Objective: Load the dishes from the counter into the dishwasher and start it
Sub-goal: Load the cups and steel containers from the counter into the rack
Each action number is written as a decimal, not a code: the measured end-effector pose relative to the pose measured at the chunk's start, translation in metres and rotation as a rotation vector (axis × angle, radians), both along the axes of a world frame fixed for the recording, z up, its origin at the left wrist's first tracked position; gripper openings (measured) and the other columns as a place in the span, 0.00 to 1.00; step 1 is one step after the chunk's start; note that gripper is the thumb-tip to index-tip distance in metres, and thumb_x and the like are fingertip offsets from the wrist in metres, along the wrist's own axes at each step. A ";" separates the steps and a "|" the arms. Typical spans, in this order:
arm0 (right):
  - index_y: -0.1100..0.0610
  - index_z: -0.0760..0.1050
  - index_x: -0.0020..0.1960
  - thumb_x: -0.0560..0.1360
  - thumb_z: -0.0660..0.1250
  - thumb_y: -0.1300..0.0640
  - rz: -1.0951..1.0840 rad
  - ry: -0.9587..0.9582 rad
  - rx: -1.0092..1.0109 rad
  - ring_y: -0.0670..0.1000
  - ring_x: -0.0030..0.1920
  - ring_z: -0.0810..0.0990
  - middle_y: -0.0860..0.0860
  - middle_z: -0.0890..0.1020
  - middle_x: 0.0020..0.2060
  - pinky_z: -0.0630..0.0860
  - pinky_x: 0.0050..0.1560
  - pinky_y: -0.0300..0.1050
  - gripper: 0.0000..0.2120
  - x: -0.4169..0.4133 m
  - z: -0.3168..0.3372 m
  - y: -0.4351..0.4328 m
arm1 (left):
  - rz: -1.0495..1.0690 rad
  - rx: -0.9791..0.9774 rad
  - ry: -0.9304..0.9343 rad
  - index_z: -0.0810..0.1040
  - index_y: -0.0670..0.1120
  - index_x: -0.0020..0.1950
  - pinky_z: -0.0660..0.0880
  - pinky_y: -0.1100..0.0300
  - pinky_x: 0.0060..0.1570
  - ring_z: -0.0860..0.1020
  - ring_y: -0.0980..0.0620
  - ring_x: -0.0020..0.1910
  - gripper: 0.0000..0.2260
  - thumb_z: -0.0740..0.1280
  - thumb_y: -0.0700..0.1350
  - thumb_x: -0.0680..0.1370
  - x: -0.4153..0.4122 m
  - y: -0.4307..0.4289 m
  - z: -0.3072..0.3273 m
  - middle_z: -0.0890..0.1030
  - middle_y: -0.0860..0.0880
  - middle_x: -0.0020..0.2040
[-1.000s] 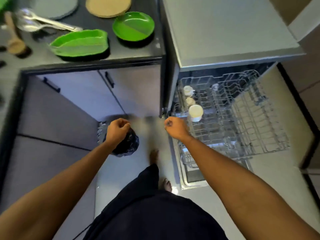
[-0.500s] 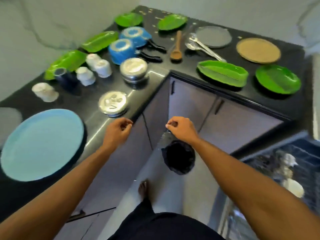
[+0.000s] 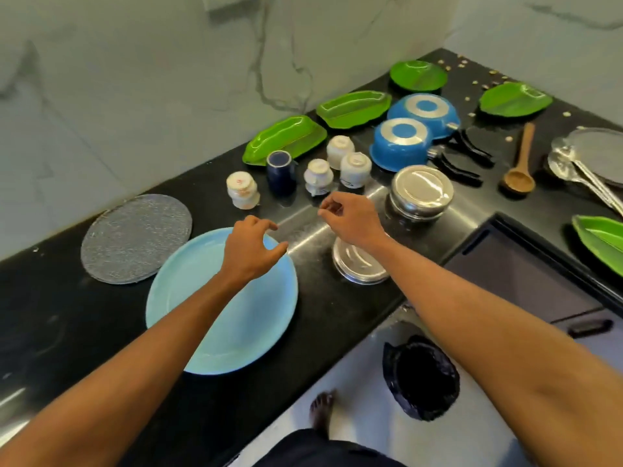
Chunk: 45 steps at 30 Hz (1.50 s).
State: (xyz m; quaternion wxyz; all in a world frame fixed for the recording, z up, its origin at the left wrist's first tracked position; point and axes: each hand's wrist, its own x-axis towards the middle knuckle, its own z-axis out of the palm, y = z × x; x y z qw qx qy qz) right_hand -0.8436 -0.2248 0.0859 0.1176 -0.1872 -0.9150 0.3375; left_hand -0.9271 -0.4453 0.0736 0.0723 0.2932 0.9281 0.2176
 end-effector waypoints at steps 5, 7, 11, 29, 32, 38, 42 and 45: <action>0.48 0.76 0.63 0.73 0.73 0.50 0.209 -0.080 0.021 0.46 0.48 0.77 0.49 0.81 0.52 0.77 0.56 0.49 0.19 -0.076 -0.002 -0.028 | 0.194 -0.184 -0.033 0.74 0.48 0.67 0.72 0.51 0.58 0.71 0.44 0.64 0.32 0.70 0.67 0.70 -0.045 -0.014 -0.005 0.73 0.44 0.64; 0.50 0.73 0.69 0.74 0.73 0.52 0.256 -0.090 0.005 0.49 0.55 0.77 0.52 0.78 0.60 0.74 0.60 0.47 0.25 -0.101 -0.001 -0.041 | 0.231 -0.256 -0.038 0.74 0.47 0.66 0.72 0.49 0.60 0.72 0.42 0.64 0.36 0.68 0.71 0.68 -0.059 -0.014 -0.007 0.73 0.43 0.64; 0.51 0.66 0.75 0.71 0.74 0.53 0.305 -0.121 -0.008 0.55 0.68 0.73 0.54 0.73 0.69 0.69 0.66 0.50 0.34 -0.143 0.000 -0.062 | 0.278 -0.305 -0.146 0.70 0.48 0.70 0.71 0.43 0.65 0.69 0.40 0.67 0.42 0.67 0.74 0.65 -0.076 -0.004 -0.006 0.71 0.41 0.67; 0.46 0.70 0.68 0.67 0.74 0.48 0.253 -0.021 0.056 0.55 0.59 0.78 0.51 0.77 0.61 0.76 0.59 0.54 0.30 -0.184 -0.014 -0.078 | 0.384 -0.421 -0.314 0.68 0.47 0.71 0.70 0.43 0.66 0.61 0.39 0.73 0.49 0.77 0.70 0.58 -0.101 0.023 -0.008 0.62 0.41 0.72; 0.48 0.72 0.68 0.65 0.75 0.48 0.227 0.061 0.044 0.54 0.59 0.78 0.51 0.78 0.60 0.76 0.57 0.53 0.32 -0.174 -0.001 -0.070 | 0.379 -0.460 -0.310 0.68 0.46 0.71 0.68 0.44 0.65 0.61 0.38 0.74 0.47 0.77 0.69 0.60 -0.101 0.025 -0.003 0.61 0.40 0.73; 0.49 0.74 0.68 0.63 0.77 0.44 0.163 0.128 0.087 0.53 0.58 0.79 0.50 0.80 0.59 0.75 0.55 0.49 0.36 -0.130 0.028 -0.040 | 0.362 -0.442 -0.204 0.76 0.46 0.63 0.76 0.46 0.57 0.74 0.40 0.62 0.36 0.74 0.67 0.64 -0.102 0.020 0.003 0.74 0.43 0.65; 0.50 0.74 0.67 0.62 0.77 0.45 0.045 0.161 0.111 0.52 0.56 0.79 0.50 0.81 0.57 0.77 0.53 0.48 0.34 -0.070 0.039 -0.003 | 0.287 -0.091 0.032 0.83 0.51 0.50 0.76 0.54 0.48 0.80 0.44 0.51 0.15 0.69 0.59 0.71 -0.076 0.034 0.012 0.84 0.49 0.49; 0.50 0.75 0.66 0.61 0.78 0.44 -0.084 0.152 0.137 0.52 0.56 0.79 0.50 0.81 0.57 0.77 0.53 0.49 0.34 -0.017 0.039 0.022 | 0.201 0.063 0.028 0.81 0.51 0.43 0.69 0.57 0.43 0.81 0.45 0.47 0.09 0.68 0.55 0.74 -0.035 0.058 0.026 0.82 0.50 0.42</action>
